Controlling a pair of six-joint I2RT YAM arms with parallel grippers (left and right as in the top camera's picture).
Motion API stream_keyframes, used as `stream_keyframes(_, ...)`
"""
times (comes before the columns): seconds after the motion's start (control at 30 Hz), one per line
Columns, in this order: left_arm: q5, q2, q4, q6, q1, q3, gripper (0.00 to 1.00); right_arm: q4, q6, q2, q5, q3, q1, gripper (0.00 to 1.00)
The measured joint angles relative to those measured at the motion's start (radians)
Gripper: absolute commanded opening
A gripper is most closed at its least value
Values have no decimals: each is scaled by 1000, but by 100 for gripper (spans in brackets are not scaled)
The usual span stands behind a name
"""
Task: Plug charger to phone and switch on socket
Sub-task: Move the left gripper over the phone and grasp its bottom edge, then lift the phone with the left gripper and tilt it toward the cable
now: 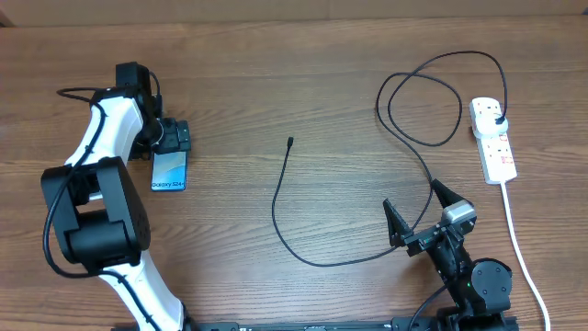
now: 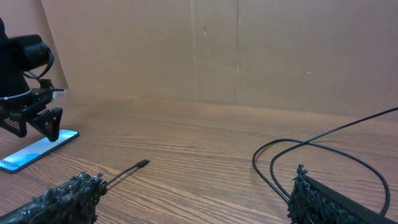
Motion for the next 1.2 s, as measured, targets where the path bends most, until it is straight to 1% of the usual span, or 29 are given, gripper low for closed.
stream_keyframes(0.1, 17, 42, 14, 1, 1, 6, 93, 0, 0, 0, 0, 0, 0, 100)
stream_keyframes(0.3, 42, 71, 16, 22, -1, 21, 90, 0, 0, 0, 0, 0, 0, 100)
stream_keyframes(0.47, 42, 71, 18, 26, -1, 22, 80, 0, 0, 0, 0, 0, 0, 100)
stream_keyframes(0.6, 41, 71, 11, 34, -1, 24, 78, 0, 0, 0, 0, 0, 0, 100)
stream_keyframes(0.67, 41, 71, 6, 34, -1, 26, 73, 0, 0, 0, 0, 0, 0, 100)
stream_keyframes(0.77, 42, 72, -4, 31, -1, 28, 68, 0, 0, 0, 0, 0, 0, 100)
stream_keyframes(1.0, 85, 75, -52, -11, 1, 41, 66, 0, 0, 0, 0, 0, 0, 100)
stream_keyframes(1.13, 180, 100, -150, -73, 1, 100, 66, 0, 0, 0, 0, 0, 0, 100)
stream_keyframes(1.2, 238, 111, -164, -98, 1, 119, 66, 0, 0, 0, 0, 0, 0, 100)
